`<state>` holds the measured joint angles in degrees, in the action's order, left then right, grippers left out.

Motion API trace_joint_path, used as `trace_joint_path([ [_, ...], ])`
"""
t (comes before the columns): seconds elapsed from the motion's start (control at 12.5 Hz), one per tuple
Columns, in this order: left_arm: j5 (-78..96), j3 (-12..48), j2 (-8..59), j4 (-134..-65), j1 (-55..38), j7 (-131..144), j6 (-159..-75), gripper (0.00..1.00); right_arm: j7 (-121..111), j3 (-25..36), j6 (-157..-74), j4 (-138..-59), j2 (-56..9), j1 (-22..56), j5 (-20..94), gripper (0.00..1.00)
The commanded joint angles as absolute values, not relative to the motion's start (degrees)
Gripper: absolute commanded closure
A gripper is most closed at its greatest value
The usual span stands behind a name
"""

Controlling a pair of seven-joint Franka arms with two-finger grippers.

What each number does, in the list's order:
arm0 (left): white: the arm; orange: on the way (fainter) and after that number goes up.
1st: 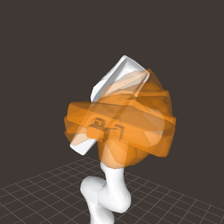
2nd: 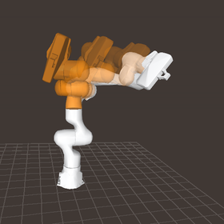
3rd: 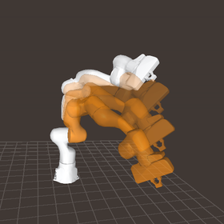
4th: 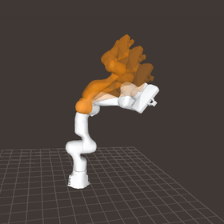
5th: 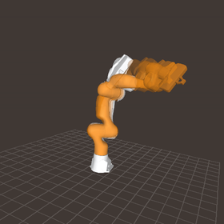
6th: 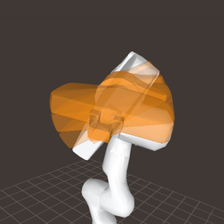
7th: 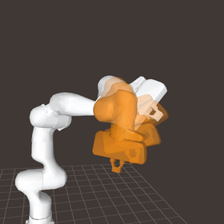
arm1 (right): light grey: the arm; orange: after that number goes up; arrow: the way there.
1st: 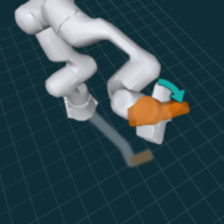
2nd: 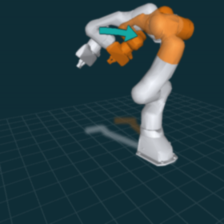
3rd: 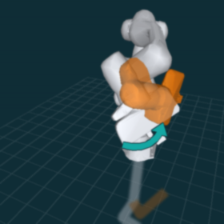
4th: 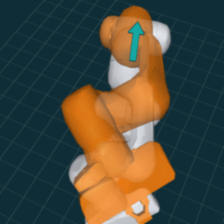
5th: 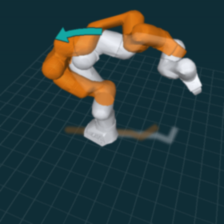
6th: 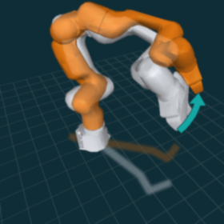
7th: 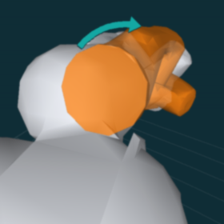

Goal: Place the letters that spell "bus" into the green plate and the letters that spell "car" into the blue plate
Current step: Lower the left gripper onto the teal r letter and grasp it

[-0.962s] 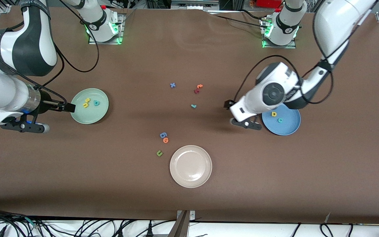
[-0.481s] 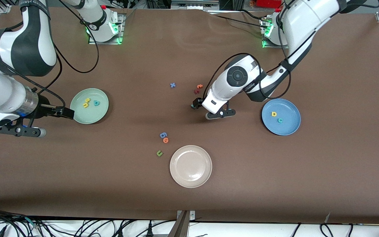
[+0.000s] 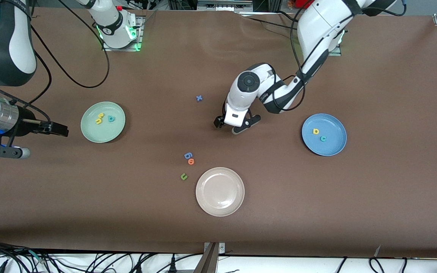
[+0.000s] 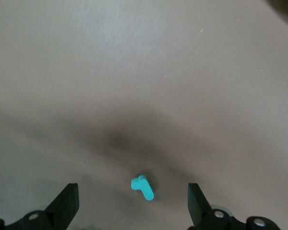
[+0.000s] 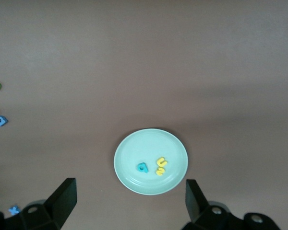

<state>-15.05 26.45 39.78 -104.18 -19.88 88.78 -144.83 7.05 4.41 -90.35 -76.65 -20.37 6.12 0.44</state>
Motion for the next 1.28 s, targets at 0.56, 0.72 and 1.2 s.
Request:
trace_joint_path([
  [0.56,-19.07,23.56,42.36,-99.41,-25.83,105.45,-143.88,0.00,6.94,1.32,-97.82,-86.84,-13.71,5.10,-0.97,0.00],
  [0.72,-18.99,18.05,42.80,-98.26,-31.25,107.48,-143.88,0.00,6.94,1.32,-97.82,-86.84,-13.80,5.01,-0.97,0.00],
  [1.2,-18.81,15.21,43.86,-97.12,-34.10,108.72,-143.88,0.10,7.03,1.23,-97.65,-86.92,-13.71,5.10,-0.88,0.00],
])
